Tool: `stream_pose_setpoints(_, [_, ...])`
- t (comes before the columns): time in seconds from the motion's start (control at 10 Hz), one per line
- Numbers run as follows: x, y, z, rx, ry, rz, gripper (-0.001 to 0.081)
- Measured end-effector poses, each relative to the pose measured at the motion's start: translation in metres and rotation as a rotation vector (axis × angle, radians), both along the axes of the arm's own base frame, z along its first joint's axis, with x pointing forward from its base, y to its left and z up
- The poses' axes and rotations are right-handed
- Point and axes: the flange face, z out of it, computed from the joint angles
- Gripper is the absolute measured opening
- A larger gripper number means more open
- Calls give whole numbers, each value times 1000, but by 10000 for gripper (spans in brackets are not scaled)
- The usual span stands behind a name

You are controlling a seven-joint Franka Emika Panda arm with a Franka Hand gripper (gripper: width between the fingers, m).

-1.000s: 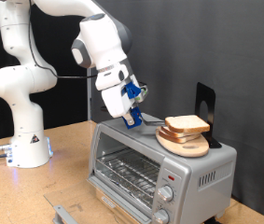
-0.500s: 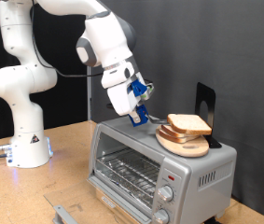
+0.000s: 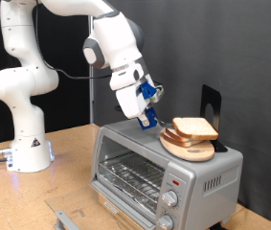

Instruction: Make a piece of toast with the oven

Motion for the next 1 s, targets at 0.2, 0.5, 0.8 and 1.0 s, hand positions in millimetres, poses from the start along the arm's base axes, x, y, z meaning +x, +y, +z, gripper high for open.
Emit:
stream_pose_setpoints(0.2, [2,5,-2,-29,51,2,360])
stream_pose_setpoints(0.5, [7,8,-3,-36,80,-4,360])
stream_pose_setpoints(0.8, [11,9,-1,-29,92,-25,360])
stream_pose_setpoints(1.0, [16,10,-1,-24,94,-42,360])
